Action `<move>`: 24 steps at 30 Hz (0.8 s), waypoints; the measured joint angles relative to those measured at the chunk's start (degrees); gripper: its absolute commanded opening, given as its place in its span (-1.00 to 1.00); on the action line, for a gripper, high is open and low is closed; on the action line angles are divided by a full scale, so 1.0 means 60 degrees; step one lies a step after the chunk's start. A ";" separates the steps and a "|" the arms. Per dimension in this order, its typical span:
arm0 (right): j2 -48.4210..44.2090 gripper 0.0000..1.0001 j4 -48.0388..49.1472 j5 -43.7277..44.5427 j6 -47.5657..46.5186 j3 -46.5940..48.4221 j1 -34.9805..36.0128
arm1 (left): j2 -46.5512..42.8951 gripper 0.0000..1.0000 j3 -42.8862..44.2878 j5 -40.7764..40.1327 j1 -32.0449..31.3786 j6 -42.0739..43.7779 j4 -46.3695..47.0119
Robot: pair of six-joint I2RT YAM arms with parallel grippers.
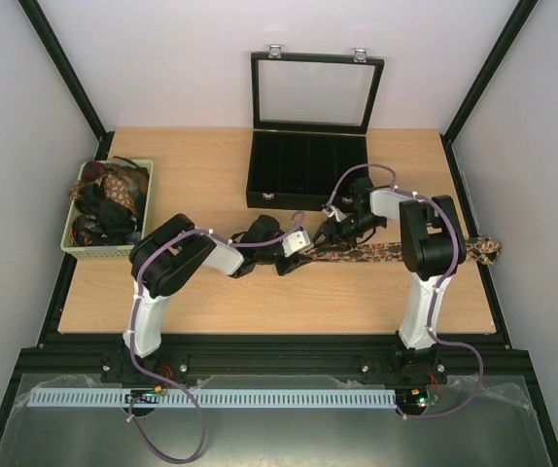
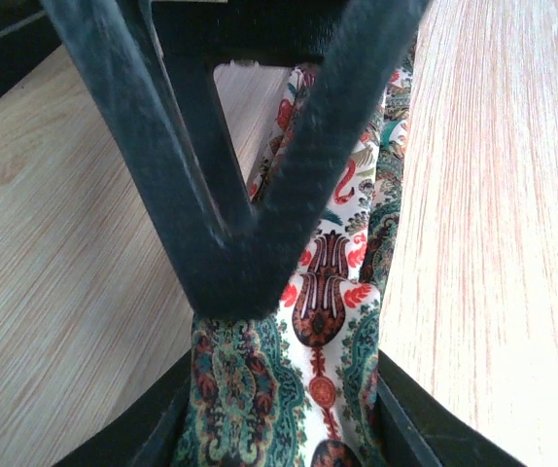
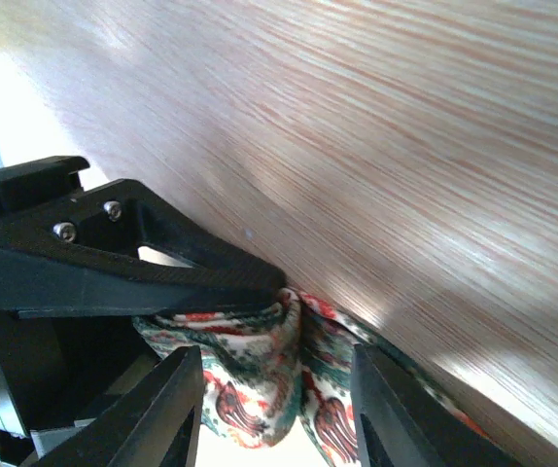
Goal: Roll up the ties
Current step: Roll the tie at the center of the board.
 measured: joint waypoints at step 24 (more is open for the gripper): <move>0.0284 -0.97 -0.0543 0.0095 0.0120 -0.0091 0.0004 | -0.0200 0.38 0.0335 -0.0029 0.0018 -0.0058 -0.1056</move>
